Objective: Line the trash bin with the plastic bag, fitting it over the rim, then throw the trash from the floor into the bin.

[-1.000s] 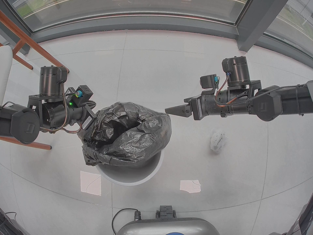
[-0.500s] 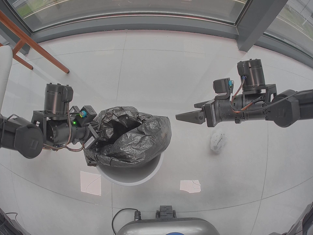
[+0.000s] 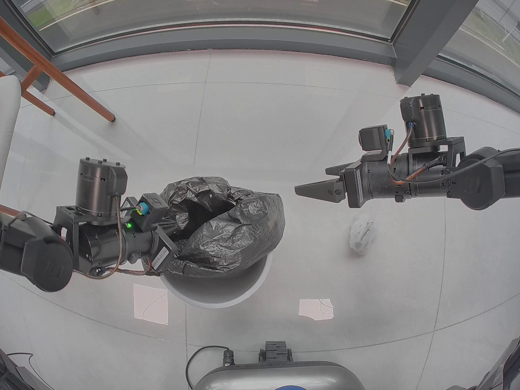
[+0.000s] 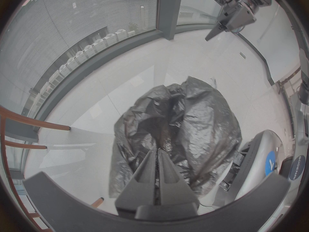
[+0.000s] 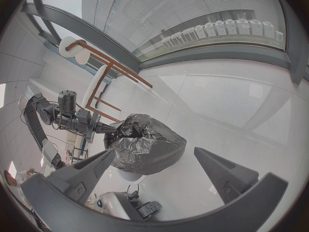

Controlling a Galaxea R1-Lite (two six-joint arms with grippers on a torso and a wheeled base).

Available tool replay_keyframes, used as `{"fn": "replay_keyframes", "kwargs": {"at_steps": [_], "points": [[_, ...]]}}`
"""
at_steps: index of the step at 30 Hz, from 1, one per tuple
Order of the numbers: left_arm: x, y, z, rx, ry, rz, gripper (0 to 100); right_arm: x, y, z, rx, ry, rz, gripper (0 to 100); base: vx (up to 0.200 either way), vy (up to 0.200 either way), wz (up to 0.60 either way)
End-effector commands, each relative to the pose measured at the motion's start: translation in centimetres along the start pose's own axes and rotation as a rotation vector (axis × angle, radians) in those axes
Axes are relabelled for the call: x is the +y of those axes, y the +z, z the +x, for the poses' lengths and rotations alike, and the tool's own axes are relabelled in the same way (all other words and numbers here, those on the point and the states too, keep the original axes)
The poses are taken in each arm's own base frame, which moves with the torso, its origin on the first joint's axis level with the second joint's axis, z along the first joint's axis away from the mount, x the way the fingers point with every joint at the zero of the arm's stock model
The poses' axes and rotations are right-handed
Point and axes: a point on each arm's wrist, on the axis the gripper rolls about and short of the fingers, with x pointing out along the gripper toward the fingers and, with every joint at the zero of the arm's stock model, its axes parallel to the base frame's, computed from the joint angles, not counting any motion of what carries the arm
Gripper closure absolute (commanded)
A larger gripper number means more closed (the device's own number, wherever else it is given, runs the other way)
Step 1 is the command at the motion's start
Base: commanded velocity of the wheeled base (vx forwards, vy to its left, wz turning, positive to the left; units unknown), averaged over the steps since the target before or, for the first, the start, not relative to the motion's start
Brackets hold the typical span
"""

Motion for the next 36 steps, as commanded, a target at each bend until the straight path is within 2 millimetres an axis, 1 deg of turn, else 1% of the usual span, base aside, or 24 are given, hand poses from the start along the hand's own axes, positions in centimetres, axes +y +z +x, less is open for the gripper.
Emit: {"fn": "replay_keyframes", "kwargs": {"at_steps": [1,4,7,9,10,11,12,14,16,19,21,23,29,32,35,36], "points": [[-1.7,-0.9,0.2,0.039,-0.056,0.023,100,0.1,0.1,-0.2,-0.003,0.0,-0.002,0,0.0,0.0,0.0],[-2.3,-1.9,0.0,0.071,-0.077,0.027,100,-0.1,0.1,-0.2,-0.004,-0.004,0.0,0,0.0,0.0,0.0],[-3.3,-2.6,-0.3,0.102,-0.114,0.037,100,-0.1,0.1,-0.3,-0.007,-0.005,-0.001,0,0.0,0.0,0.0],[-3.9,-3.6,-0.6,0.148,-0.141,0.031,100,-0.1,0.2,-0.3,-0.009,-0.004,-0.001,0,0.0,0.0,0.0],[-4.0,-3.8,-0.6,0.155,-0.144,0.029,100,-0.1,0.2,-0.3,-0.009,-0.004,-0.001,0,0.0,0.0,0.0],[-4.6,-4.9,-0.9,0.191,-0.164,0.023,100,-0.1,0.2,-0.3,-0.01,-0.005,-0.002,0,0.0,0.0,0.0],[-5.1,-5.4,-1.3,0.201,-0.177,0.026,100,-0.1,0.2,-0.3,-0.01,-0.005,-0.002,0,0.0,0.0,0.0],[-5.8,-5.9,-2.1,0.211,-0.198,0.035,100,-0.1,0.3,-0.5,-0.014,-0.007,-0.003,0,0.0,0.0,0.0],[-6.7,-6.9,-2.9,0.238,-0.224,0.035,100,-0.1,0.3,-0.5,-0.013,-0.007,-0.003,0,0.0,0.0,0.0],[-8.0,-7.7,-3.9,0.25,-0.267,0.04,100,-0.1,0.2,-0.5,-0.012,-0.007,-0.001,0,0.0,0.0,0.0],[-8.3,-7.5,-4.1,0.242,-0.27,0.023,100,-0.1,0.2,-0.5,-0.012,-0.007,-0.001,0,0.0,0.0,0.0],[-8.2,-6.9,-4.2,0.218,-0.26,0.001,100,-0.1,0.3,-0.5,-0.013,-0.007,-0.001,0,0.0,0.0,0.0],[-7.1,-5.0,-4.8,0.127,-0.219,-0.04,100,-0.1,0.3,-0.5,-0.013,-0.007,-0.001,0,0.0,0.0,0.0],[-6.7,-4.7,-6.0,0.093,-0.208,-0.034,100,-0.1,0.2,-0.5,-0.012,-0.008,-0.001,0,0.0,0.0,0.0],[-6.7,-4.3,-6.1,0.073,-0.218,0.009,100,-0.1,0.2,-0.3,-0.01,-0.009,-0.001,0,0.0,0.0,0.0],[-6.8,-4.1,-6.1,0.061,-0.22,0.035,0,-0.1,0.2,-0.4,-0.01,-0.01,-0.001,0,0.0,0.0,0.0]]}}
